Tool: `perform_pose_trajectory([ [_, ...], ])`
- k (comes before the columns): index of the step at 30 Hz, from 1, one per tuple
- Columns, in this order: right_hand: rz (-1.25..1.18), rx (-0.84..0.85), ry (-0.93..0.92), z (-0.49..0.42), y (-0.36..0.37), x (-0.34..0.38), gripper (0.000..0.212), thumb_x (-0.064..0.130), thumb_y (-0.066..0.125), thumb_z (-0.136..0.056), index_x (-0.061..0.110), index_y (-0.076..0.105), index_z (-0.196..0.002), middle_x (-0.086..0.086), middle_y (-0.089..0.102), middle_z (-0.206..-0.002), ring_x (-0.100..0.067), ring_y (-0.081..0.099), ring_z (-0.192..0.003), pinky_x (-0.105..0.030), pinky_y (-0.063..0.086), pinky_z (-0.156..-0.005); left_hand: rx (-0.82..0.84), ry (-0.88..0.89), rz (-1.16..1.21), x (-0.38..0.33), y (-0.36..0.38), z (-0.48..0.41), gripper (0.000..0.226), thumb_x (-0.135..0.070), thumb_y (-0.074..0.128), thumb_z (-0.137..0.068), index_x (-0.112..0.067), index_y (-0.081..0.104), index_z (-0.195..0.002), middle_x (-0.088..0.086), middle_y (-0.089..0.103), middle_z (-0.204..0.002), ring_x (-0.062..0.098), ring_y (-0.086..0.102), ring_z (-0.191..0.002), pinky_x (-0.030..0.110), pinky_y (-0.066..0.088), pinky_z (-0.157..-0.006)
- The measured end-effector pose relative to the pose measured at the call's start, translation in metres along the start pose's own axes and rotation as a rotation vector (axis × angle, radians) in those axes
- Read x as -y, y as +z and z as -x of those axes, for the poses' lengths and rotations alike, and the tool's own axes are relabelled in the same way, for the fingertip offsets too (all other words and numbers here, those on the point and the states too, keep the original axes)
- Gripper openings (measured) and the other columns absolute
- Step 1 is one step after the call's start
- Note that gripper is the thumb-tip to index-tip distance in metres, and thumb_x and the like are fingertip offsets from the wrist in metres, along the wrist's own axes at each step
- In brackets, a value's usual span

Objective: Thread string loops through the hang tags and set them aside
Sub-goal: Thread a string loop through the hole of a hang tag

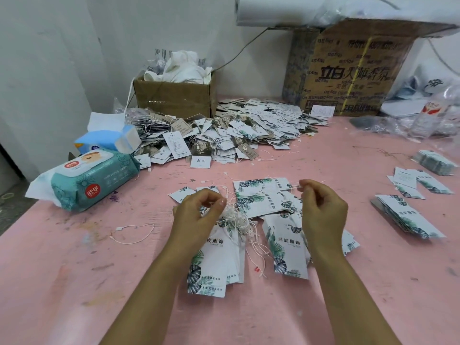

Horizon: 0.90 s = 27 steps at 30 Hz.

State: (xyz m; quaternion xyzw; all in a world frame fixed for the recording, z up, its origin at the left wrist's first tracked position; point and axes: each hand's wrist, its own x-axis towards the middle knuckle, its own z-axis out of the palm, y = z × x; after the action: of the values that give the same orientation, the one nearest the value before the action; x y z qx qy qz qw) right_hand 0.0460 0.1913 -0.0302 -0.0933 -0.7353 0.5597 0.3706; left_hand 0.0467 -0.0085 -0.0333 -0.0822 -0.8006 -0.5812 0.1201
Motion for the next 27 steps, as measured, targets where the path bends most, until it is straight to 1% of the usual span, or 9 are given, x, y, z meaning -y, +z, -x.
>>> perform_pose_trajectory([
  [4, 0.162, 0.191, 0.079, -0.003, -0.001, -0.004, 0.021, 0.005, 0.053, -0.087, 0.019, 0.067, -0.090, -0.002, 0.062, -0.098, -0.018, 0.056, -0.092, -0.020, 0.043, -0.078, 0.027, 0.011, 0.079, -0.001, -0.001, 0.000, 0.014, -0.017, 0.062, -0.087, -0.022, 0.063, -0.073, -0.011, 0.062, -0.072, 0.000, 0.055, -0.072, 0.007, 0.039, -0.065],
  [8, 0.455, 0.406, 0.016, 0.008, 0.007, -0.002, 0.035, 0.004, 0.058, -0.081, 0.021, 0.063, -0.111, -0.008, 0.039, -0.136, -0.022, 0.025, -0.129, -0.030, 0.020, -0.103, 0.134, 0.068, -0.028, -0.004, 0.002, 0.003, 0.018, -0.020, 0.069, -0.081, -0.033, 0.065, -0.069, -0.021, 0.060, -0.065, 0.003, 0.055, -0.072, 0.029, 0.044, -0.082],
  [11, 0.295, 0.589, -0.099, 0.020, 0.012, 0.009, 0.055, 0.003, 0.059, -0.077, 0.035, 0.049, -0.121, 0.004, 0.034, -0.141, -0.009, 0.021, -0.134, -0.024, 0.019, -0.107, 0.135, 0.128, -0.090, -0.008, 0.004, 0.005, 0.023, -0.022, 0.073, -0.078, -0.041, 0.065, -0.067, -0.024, 0.061, -0.062, 0.002, 0.055, -0.069, 0.050, 0.041, -0.090],
  [14, -0.052, 0.832, -0.077, 0.032, 0.016, 0.018, 0.056, 0.011, 0.053, -0.076, 0.044, 0.042, -0.119, 0.009, 0.055, -0.121, 0.003, 0.050, -0.114, -0.015, 0.039, -0.096, 0.141, 0.173, -0.099, -0.010, 0.006, 0.006, 0.012, -0.027, 0.074, -0.076, -0.037, 0.069, -0.071, -0.023, 0.061, -0.059, 0.003, 0.056, -0.068, 0.054, 0.040, -0.087],
  [16, -0.161, 0.900, -0.043, 0.035, 0.019, 0.017, 0.051, 0.005, 0.050, -0.083, 0.041, 0.044, -0.118, -0.003, 0.061, -0.107, -0.014, 0.063, -0.095, -0.029, 0.051, -0.087, 0.137, 0.180, -0.083, -0.010, 0.007, 0.006, 0.002, -0.031, 0.071, -0.075, -0.030, 0.073, -0.073, -0.018, 0.061, -0.057, 0.005, 0.057, -0.068, 0.055, 0.040, -0.086],
  [19, -0.080, 0.886, -0.095, 0.035, 0.022, 0.013, 0.050, -0.002, 0.048, -0.091, 0.041, 0.044, -0.117, -0.012, 0.058, -0.096, -0.034, 0.060, -0.078, -0.044, 0.050, -0.071, 0.163, 0.183, -0.052, -0.011, 0.006, 0.006, 0.011, -0.035, 0.071, -0.077, -0.024, 0.074, -0.077, -0.009, 0.064, -0.056, 0.006, 0.059, -0.063, 0.058, 0.039, -0.087],
  [23, 0.016, 0.851, -0.196, 0.032, 0.020, 0.008, 0.042, 0.003, 0.050, -0.091, 0.037, 0.048, -0.115, 0.008, 0.053, -0.074, -0.003, 0.049, -0.062, -0.014, 0.038, -0.059, 0.170, 0.172, -0.075, -0.010, 0.003, 0.004, 0.005, -0.041, 0.065, -0.077, -0.037, 0.069, -0.077, -0.009, 0.066, -0.059, 0.008, 0.062, -0.068, 0.056, 0.039, -0.091],
  [25, 0.110, 0.787, -0.238, 0.026, 0.016, 0.007, 0.037, 0.004, 0.052, -0.089, 0.030, 0.054, -0.114, 0.011, 0.049, -0.070, -0.001, 0.046, -0.064, -0.014, 0.036, -0.062, 0.138, 0.130, -0.153, -0.006, -0.005, 0.001, 0.009, -0.040, 0.071, -0.078, -0.044, 0.063, -0.077, -0.016, 0.065, -0.068, 0.005, 0.059, -0.079, 0.046, 0.032, -0.097],
  [27, 0.217, 0.684, -0.265, 0.017, 0.008, 0.006, 0.033, 0.003, 0.056, -0.085, 0.027, 0.060, -0.108, 0.009, 0.048, -0.070, -0.002, 0.044, -0.069, -0.019, 0.035, -0.066, 0.150, 0.073, -0.294, -0.003, -0.017, 0.000, 0.021, -0.039, 0.072, -0.076, -0.051, 0.056, -0.082, -0.024, 0.060, -0.084, 0.002, 0.050, -0.092, 0.028, 0.019, -0.088],
])
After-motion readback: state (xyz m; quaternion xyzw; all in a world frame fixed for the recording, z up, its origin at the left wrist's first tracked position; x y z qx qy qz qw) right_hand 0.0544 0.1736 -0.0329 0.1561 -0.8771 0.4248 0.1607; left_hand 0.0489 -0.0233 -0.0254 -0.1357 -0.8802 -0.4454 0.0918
